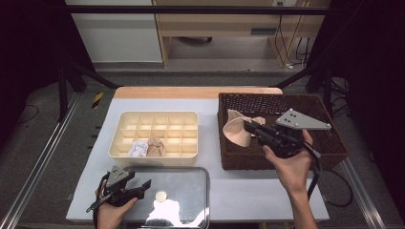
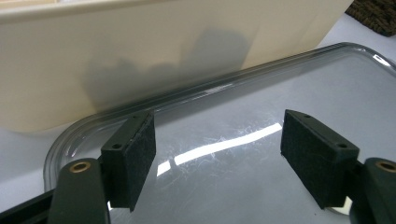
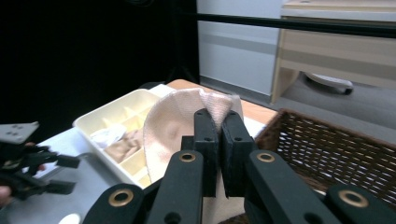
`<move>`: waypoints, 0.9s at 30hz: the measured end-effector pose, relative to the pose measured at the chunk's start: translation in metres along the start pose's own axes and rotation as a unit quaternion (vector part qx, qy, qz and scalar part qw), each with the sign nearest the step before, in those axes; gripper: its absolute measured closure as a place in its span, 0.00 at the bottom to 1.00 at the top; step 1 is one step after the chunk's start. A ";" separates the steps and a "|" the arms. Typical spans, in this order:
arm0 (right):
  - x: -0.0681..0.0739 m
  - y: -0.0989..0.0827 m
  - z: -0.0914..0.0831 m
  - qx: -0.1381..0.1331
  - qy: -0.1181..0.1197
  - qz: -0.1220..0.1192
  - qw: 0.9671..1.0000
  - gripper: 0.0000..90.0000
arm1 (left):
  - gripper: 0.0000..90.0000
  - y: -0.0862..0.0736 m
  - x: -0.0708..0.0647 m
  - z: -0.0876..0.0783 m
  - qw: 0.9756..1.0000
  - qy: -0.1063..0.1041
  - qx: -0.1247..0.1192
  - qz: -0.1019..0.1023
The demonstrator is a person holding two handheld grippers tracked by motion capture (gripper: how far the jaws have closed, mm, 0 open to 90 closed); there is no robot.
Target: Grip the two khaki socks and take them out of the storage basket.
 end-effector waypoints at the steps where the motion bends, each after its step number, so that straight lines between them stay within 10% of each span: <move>1: 0.004 0.000 -0.001 -0.001 0.005 -0.002 1.000 0.97 | 0.29 0.000 0.000 0.000 1.000 0.000 0.000 0.001; 27: 0.070 -0.070 0.002 0.051 0.099 -0.011 0.994 0.97 | 0.23 -0.002 0.000 -0.005 1.000 0.015 0.000 -0.003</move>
Point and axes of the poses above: each handheld gripper's, and its own axes: z roughly forward along the jaws, y roughly out of its top, x roughly to its left, the point moved 4 cm from there along z, roughly forward along the jaws, and after that the axes turned 5 degrees about -y, right-handed, at the moved point
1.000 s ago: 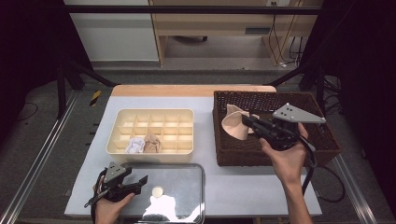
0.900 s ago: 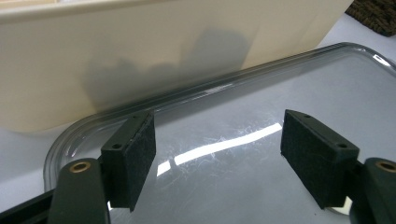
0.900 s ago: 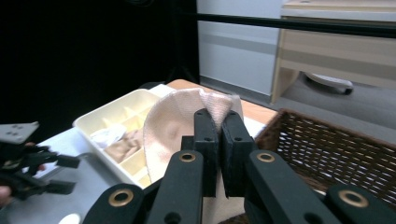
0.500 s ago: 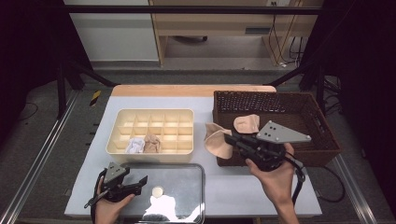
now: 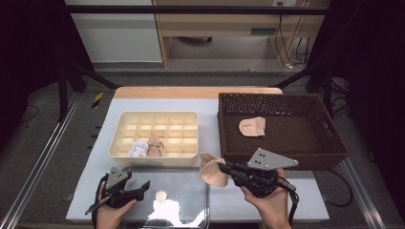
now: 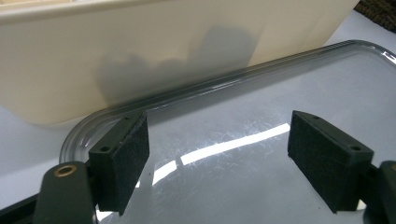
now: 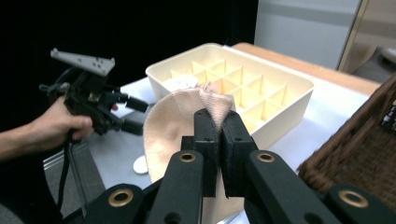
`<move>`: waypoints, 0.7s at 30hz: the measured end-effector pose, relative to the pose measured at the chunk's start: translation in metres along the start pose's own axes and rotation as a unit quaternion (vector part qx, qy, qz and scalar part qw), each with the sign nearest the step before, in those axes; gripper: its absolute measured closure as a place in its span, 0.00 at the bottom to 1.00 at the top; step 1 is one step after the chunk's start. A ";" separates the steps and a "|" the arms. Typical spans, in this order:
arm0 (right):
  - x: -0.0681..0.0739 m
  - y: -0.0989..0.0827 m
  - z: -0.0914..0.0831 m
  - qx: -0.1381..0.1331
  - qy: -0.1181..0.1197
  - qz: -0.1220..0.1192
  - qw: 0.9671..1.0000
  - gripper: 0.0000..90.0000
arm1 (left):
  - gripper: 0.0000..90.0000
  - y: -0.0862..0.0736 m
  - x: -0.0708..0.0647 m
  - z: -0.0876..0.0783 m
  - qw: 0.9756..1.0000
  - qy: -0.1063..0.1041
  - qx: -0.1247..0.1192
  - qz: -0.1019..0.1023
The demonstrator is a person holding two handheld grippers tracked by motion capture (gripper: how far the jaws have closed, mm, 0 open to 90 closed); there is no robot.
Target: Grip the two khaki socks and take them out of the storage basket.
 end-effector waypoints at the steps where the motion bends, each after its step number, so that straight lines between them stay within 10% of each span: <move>1: 0.000 -0.004 0.001 0.003 0.001 0.003 1.000 0.97 | 0.23 0.000 0.000 -0.001 1.000 0.000 -0.001 0.000; 21: -0.024 -0.087 0.010 0.070 -0.022 0.061 0.995 0.97 | 0.25 0.000 0.002 -0.001 1.000 0.002 -0.006 -0.002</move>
Point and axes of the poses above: each handheld gripper's, and its own axes: z roughly forward along the jaws, y roughly out of its top, x roughly to its left, the point moved 4 cm from there along z, roughly forward along the jaws, and after that the axes turned 5 degrees about -y, right-handed, at the moved point
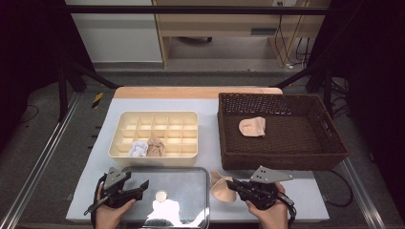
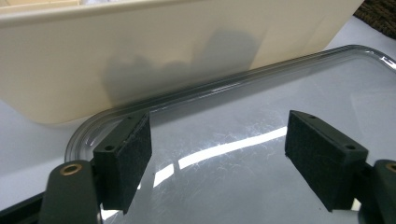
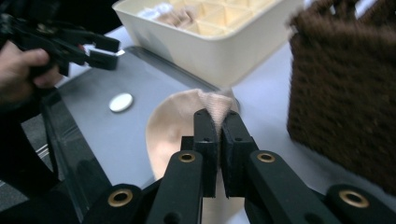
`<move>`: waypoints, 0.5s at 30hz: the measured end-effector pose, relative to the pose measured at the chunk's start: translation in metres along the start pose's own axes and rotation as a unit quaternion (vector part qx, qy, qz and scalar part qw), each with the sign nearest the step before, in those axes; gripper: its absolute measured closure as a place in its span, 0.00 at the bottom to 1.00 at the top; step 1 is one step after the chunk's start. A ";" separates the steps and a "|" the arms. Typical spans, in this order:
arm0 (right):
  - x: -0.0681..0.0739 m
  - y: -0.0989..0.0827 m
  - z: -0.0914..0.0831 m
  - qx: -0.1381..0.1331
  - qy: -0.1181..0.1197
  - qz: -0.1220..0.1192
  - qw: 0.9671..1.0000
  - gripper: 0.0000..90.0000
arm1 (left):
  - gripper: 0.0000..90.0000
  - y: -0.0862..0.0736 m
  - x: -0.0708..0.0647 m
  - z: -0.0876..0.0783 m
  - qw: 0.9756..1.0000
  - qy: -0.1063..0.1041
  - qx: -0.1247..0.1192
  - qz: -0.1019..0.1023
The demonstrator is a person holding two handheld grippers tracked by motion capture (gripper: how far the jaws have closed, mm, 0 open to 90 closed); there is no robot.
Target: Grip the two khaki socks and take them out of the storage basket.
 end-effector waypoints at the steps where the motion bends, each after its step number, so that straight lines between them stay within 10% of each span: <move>1: -0.003 -0.004 0.001 0.004 -0.005 0.003 1.000 0.97 | 0.25 0.000 0.000 0.000 1.000 0.001 0.000 0.000; 15: -0.025 -0.037 0.027 0.057 -0.048 0.003 0.997 0.93 | 0.25 -0.001 0.000 0.001 1.000 0.002 0.002 0.001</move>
Point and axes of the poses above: each handheld gripper's, and its own axes: z roughly forward along the jaws, y roughly out of its top, x roughly to its left, the point moved 4 cm from there along z, roughly forward along the jaws, and after that the axes turned 5 degrees about -y, right-handed, at the moved point
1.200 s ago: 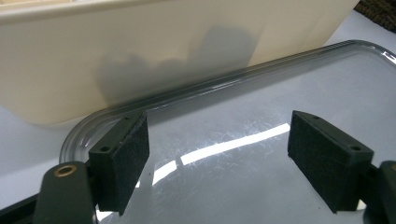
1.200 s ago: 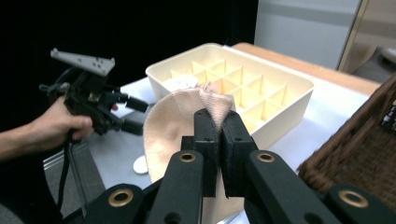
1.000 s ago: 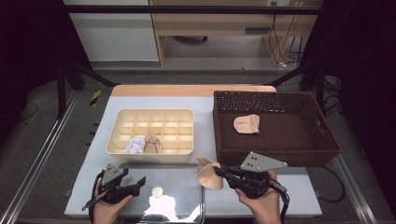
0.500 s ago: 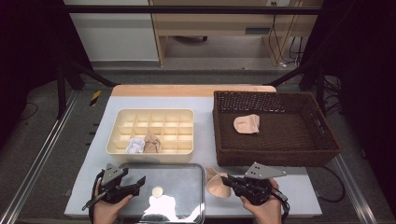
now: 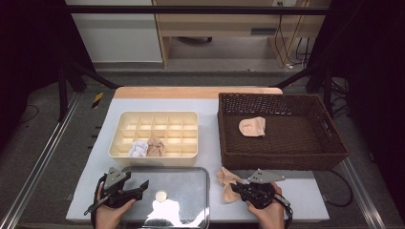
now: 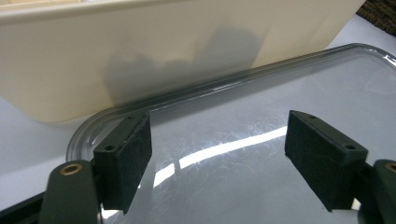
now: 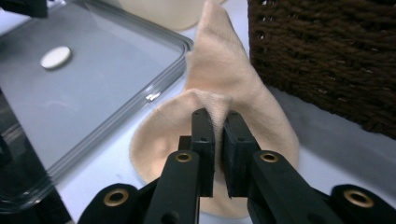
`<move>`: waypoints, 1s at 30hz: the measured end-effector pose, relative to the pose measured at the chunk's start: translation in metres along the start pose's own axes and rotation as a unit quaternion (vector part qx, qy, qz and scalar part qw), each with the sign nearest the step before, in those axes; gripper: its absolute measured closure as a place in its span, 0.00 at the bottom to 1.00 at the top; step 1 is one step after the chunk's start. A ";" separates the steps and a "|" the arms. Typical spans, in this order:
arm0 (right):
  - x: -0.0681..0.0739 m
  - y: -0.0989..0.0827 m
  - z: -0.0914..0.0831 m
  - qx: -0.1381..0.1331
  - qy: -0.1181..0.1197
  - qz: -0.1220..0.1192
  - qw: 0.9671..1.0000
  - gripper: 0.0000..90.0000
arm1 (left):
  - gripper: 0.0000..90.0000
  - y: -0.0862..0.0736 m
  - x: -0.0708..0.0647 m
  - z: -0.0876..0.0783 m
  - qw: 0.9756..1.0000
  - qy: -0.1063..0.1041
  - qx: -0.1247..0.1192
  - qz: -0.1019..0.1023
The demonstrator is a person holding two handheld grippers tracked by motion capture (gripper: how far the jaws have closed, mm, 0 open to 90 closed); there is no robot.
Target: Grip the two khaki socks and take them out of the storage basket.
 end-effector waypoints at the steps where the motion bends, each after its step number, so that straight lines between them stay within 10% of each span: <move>1: 0.000 -0.001 0.002 0.001 -0.001 -0.003 1.000 0.92 | 0.25 0.000 0.000 0.000 1.000 0.000 0.000 -0.001; 12: 0.010 -0.003 0.010 0.013 0.002 -0.015 1.000 0.76 | 0.25 -0.001 0.000 0.001 1.000 -0.001 0.004 0.000; 30: 0.003 0.041 -0.033 -0.053 -0.040 -0.010 0.998 0.71 | 0.25 0.000 0.001 0.001 1.000 -0.001 0.002 -0.001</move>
Point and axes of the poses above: each handheld gripper's, and its own axes: z roughly forward along the jaws, y roughly out of its top, x roughly to its left, the point moved 4 cm from there along z, roughly forward along the jaws, and after that the axes turned 5 degrees about -y, right-handed, at the moved point
